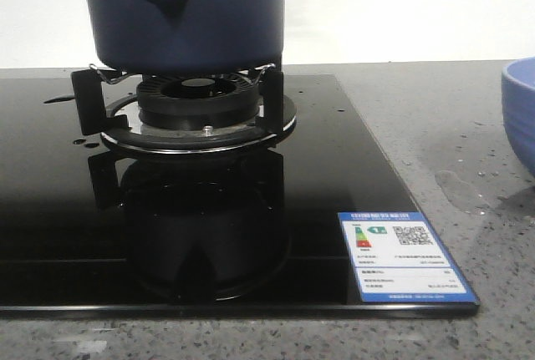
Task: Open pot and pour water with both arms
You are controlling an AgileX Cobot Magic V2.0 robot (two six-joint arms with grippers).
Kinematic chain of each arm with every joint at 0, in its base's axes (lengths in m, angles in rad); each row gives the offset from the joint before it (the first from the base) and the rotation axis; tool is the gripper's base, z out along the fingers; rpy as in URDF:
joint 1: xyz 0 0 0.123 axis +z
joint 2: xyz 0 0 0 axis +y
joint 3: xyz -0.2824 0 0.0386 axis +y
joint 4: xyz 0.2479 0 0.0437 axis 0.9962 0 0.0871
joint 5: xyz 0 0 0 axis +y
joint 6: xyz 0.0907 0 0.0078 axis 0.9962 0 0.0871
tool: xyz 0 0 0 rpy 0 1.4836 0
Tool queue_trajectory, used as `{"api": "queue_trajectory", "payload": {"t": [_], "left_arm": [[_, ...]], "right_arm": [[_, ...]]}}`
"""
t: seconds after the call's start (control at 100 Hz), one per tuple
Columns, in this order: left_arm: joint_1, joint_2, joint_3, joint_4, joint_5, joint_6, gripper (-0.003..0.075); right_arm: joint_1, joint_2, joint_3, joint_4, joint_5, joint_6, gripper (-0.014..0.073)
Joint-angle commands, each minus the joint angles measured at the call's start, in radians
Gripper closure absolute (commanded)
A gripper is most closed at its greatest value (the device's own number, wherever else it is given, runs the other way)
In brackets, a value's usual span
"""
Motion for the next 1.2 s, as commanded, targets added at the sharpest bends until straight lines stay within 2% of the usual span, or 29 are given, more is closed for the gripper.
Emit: {"api": "queue_trajectory", "payload": {"t": [0.0,0.56,0.66,0.74,0.81,0.91,1.01,1.11,1.19], "left_arm": [[0.001,-0.026,0.026,-0.010,-0.045,-0.008,0.0741],[0.001,-0.026,0.026,0.001,-0.045,-0.008,0.0741],[0.001,-0.026,0.026,0.055,-0.047,-0.008,0.0741],[0.001,-0.026,0.026,0.067,-0.081,-0.008,0.0741],[-0.001,-0.026,0.026,-0.041,-0.163,-0.008,0.0741],[-0.001,-0.026,0.026,-0.372,-0.283,-0.008,0.0741],[-0.001,-0.026,0.026,-0.601,-0.338,-0.008,0.0741],[-0.001,-0.026,0.026,-0.748,-0.370,-0.008,0.0741],[-0.001,-0.026,0.026,-0.834,-0.401,-0.008,0.0741]], "right_arm": [[-0.007,-0.014,0.027,0.007,-0.019,-0.003,0.0657],[-0.007,-0.014,0.027,0.007,-0.019,-0.003,0.0657],[-0.007,-0.014,0.027,-0.101,-0.049,-0.003,0.0657],[-0.007,-0.014,0.027,-0.160,-0.131,-0.003,0.0657],[-0.007,-0.014,0.027,-0.159,-0.235,-0.003,0.0657],[-0.007,-0.014,0.027,-0.159,-0.379,-0.003,0.0657],[-0.007,-0.014,0.027,-0.138,-0.493,-0.003,0.0657],[-0.007,-0.014,0.027,-0.011,-0.597,0.063,0.0657],[-0.007,-0.014,0.017,0.117,-0.595,0.069,0.0657]]}}
